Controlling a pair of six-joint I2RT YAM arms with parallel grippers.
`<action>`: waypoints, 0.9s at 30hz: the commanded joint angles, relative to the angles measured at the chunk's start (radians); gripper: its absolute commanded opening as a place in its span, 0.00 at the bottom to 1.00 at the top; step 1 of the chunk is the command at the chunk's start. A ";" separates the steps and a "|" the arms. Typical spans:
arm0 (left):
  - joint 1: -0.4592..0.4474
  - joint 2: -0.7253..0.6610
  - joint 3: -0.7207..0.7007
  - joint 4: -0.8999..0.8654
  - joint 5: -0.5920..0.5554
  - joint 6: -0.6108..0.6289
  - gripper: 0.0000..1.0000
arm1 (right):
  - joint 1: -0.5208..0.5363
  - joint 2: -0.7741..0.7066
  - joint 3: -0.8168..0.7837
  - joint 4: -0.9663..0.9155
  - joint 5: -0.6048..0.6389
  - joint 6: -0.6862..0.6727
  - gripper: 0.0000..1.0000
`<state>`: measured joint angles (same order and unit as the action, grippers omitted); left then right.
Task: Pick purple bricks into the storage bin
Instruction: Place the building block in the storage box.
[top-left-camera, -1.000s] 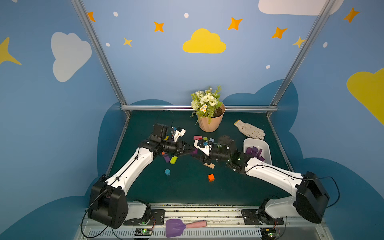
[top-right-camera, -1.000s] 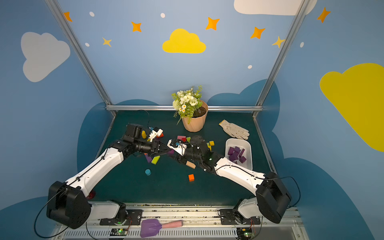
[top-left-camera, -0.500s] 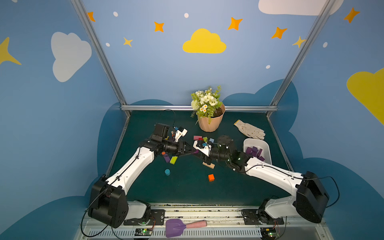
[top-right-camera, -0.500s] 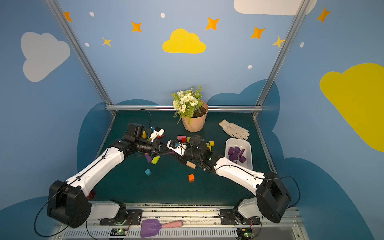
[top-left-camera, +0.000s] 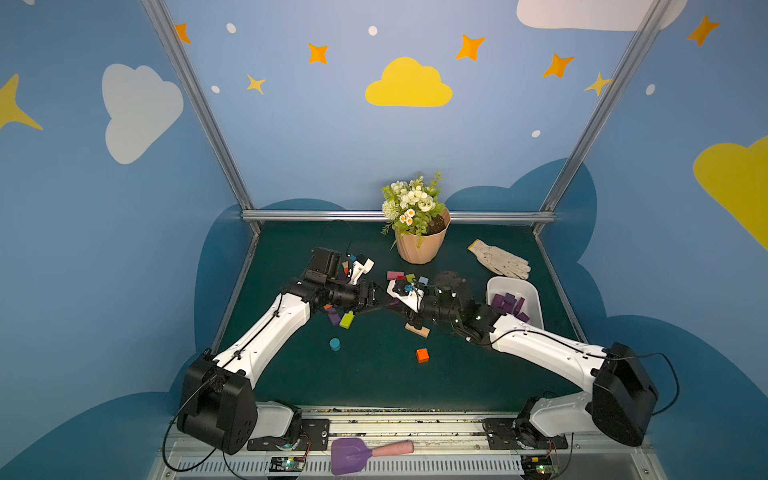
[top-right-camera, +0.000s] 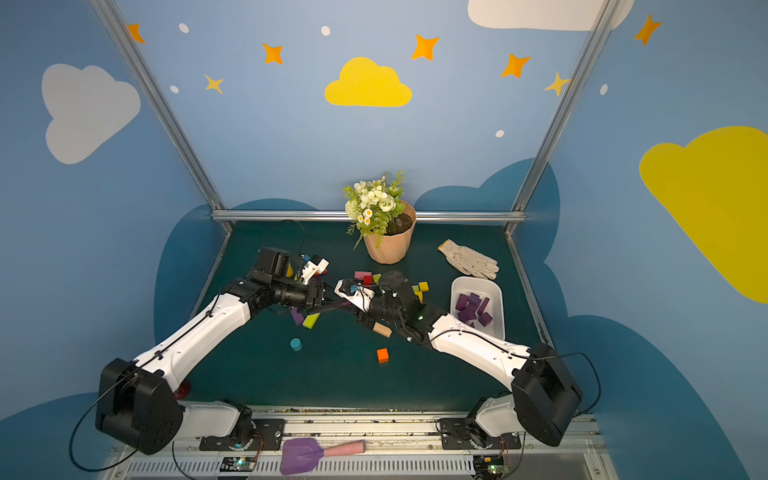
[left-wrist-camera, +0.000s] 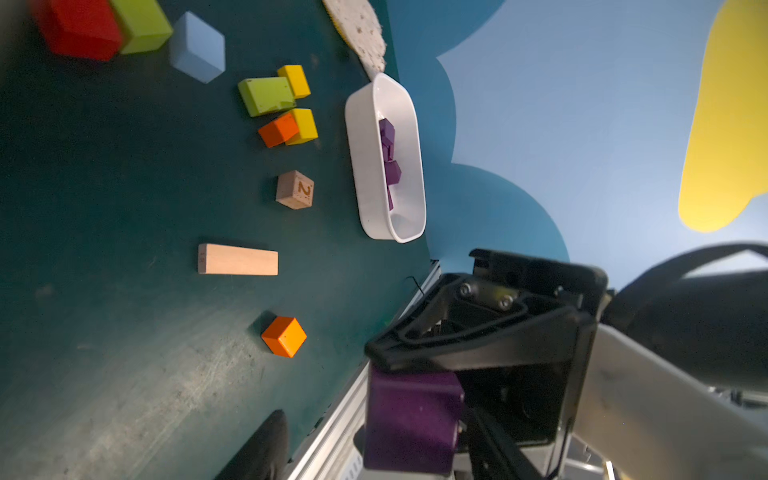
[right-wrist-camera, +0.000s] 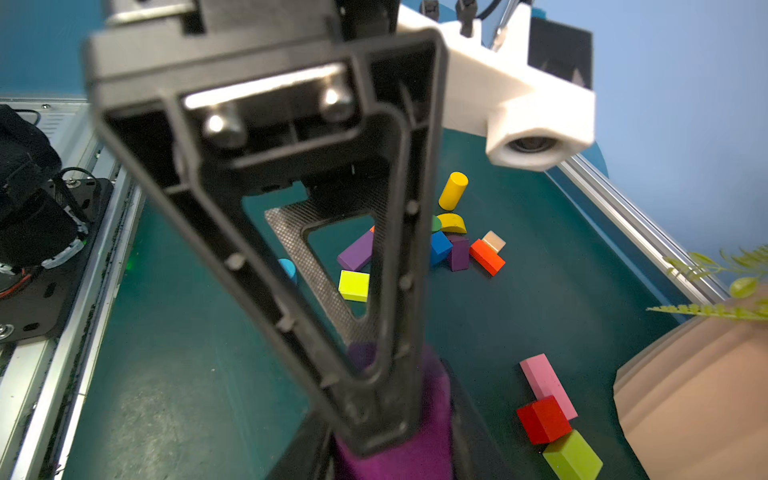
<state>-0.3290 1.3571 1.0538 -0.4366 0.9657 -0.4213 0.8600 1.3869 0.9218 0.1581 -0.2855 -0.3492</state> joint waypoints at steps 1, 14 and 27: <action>0.017 0.002 0.018 0.018 -0.057 -0.006 0.77 | -0.013 -0.048 -0.038 -0.009 0.033 0.066 0.26; 0.051 -0.022 0.028 -0.090 -0.345 0.039 1.00 | -0.069 -0.076 -0.089 -0.108 0.163 0.237 0.27; 0.051 -0.006 0.029 -0.246 -0.904 0.058 1.00 | -0.136 -0.094 -0.087 -0.263 0.575 0.445 0.28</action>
<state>-0.2810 1.3529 1.0565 -0.6167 0.2268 -0.3794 0.7403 1.3159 0.8356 -0.0353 0.1230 0.0139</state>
